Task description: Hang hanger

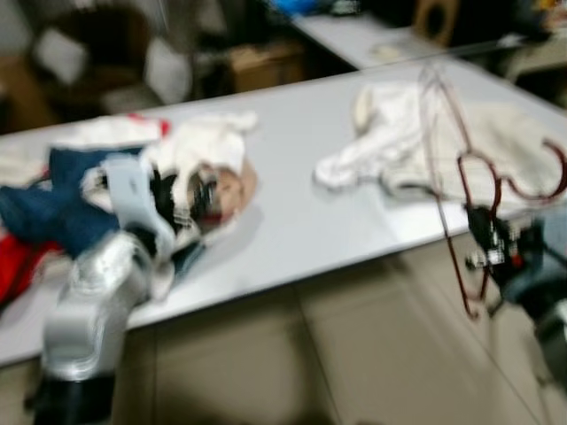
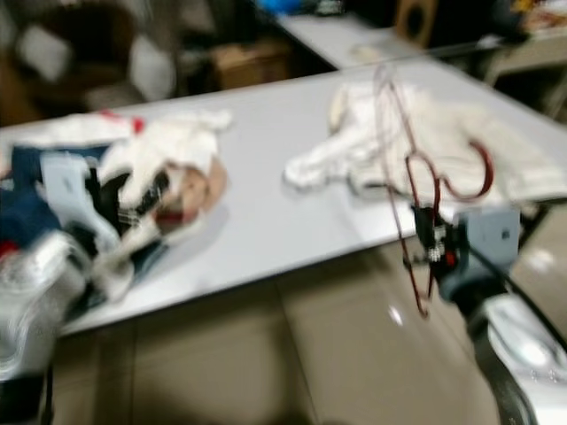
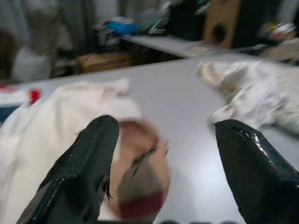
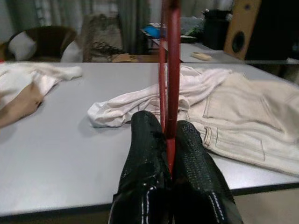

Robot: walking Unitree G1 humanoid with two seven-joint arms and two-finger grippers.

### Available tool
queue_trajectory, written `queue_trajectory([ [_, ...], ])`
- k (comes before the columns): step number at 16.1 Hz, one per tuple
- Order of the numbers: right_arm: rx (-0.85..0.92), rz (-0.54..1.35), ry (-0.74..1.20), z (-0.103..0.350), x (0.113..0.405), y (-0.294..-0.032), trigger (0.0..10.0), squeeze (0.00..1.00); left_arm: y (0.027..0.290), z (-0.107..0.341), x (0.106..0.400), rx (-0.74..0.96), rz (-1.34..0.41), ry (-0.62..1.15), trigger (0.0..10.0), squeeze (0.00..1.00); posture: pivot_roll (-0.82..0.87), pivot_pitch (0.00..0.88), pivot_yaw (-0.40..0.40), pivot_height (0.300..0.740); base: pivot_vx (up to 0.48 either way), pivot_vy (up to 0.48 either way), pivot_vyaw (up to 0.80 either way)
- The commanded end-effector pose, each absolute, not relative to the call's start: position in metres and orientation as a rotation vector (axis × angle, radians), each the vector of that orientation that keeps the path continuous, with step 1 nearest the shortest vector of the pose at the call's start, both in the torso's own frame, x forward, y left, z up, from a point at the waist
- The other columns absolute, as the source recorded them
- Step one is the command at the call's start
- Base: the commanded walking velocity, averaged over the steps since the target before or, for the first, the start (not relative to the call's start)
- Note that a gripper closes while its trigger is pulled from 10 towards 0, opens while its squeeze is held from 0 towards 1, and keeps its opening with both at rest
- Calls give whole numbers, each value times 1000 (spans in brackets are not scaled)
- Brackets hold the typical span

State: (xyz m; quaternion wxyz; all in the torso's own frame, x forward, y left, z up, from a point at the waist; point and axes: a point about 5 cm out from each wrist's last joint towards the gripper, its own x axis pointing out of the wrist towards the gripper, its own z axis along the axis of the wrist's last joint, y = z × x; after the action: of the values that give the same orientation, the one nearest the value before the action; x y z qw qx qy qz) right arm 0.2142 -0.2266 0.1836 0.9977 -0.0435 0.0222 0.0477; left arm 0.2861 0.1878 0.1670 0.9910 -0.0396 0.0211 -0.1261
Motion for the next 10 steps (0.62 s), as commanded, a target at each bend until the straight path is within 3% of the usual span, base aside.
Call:
queue_trajectory([
  [1, -72, 104, 50, 181, 216, -219, 10000, 0, 187, 166, 290, -61, -238, 48, 10000, 627, -189, 0, 50, 740, 0, -341, 0],
  [6, 0, 33, 172, 143, 228, -209, 10000, 0, 152, 138, 301, -60, -288, 81, 10000, 592, -146, 0, 38, 740, 0, -480, 0],
  [10, -19, 123, 201, 127, 241, -185, 10000, 0, 141, 128, 303, -63, -286, 81, 10000, 592, -126, 0, 29, 740, 0, -480, 0],
])
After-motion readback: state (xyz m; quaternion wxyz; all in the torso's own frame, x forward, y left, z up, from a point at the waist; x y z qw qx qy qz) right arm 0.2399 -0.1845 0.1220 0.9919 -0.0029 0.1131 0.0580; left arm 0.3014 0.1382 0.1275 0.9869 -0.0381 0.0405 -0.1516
